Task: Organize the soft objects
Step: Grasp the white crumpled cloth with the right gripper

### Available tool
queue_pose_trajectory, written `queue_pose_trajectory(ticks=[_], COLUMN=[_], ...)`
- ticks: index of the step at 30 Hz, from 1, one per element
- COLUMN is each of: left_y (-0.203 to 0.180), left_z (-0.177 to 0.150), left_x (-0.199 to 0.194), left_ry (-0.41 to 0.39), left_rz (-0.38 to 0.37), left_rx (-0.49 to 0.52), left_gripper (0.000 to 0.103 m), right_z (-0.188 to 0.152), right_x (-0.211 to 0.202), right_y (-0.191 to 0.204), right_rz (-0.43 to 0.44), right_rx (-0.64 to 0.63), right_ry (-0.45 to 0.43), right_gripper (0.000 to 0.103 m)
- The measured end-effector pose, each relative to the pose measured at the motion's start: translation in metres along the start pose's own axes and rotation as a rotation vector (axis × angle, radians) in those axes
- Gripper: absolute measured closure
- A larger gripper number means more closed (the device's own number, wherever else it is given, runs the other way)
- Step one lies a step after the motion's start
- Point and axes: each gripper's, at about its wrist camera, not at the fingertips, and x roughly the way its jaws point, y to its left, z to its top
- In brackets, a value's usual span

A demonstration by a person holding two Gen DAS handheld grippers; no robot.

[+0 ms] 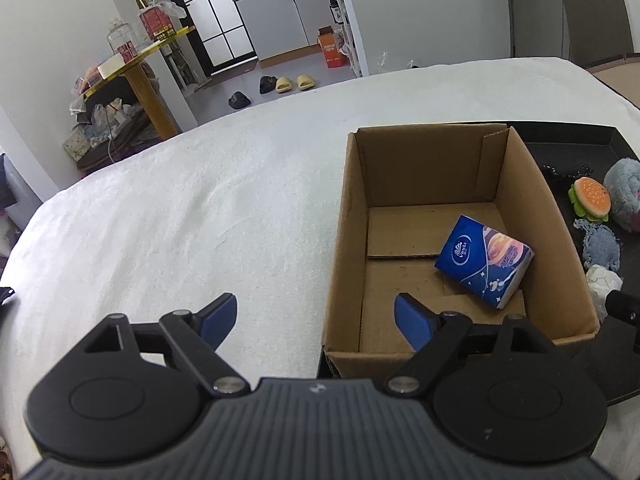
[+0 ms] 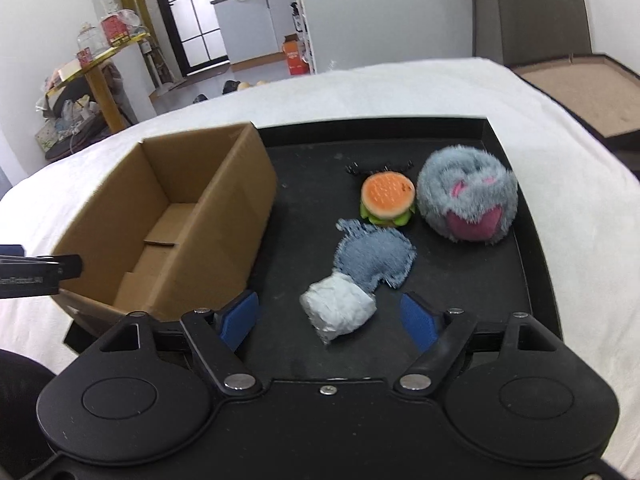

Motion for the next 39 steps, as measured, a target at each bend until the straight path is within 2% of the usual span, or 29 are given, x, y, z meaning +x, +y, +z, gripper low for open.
queue_pose_trajectory(ticks=[14,22,24,26,33,39], left_y=[-0.01,-0.014,-0.014,-0.014,-0.015,-0.01], left_z=[0.004,0.003,0.004,0.004,0.003,0.003], left_x=[0.01,0.008,0.007,0.005,-0.001,-0.007], left_ry=[0.029,0.036,0.034,0.024,0.007,-0.005], left_rz=[0.051,0.067,0.073,0.078,0.084,0.067], left_rx=[0.029,0.041,0.04,0.038,0.036,0.011], left_gripper=[0.018,0.018,0.018,0.018,0.018,0.018], right_z=[-0.012,-0.013,-0.014,-0.016,-0.018,-0.016], right_x=[0.041,0.04,0.044,0.045,0.037,0.024], right_y=[-0.005,-0.005,-0.005,-0.002,0.007,0.001], right_rz=[-0.017,-0.011,0.003,-0.015,-0.035,-0.054], right_rx=[-0.038,-0.076,-0.076,-0.107,-0.154,-0.128], right_ry=[0.048,0.021,0.034,0.028,0.049,0.032], right_gripper=[0.025,0.026,0.034,0.051,0.052,0.052])
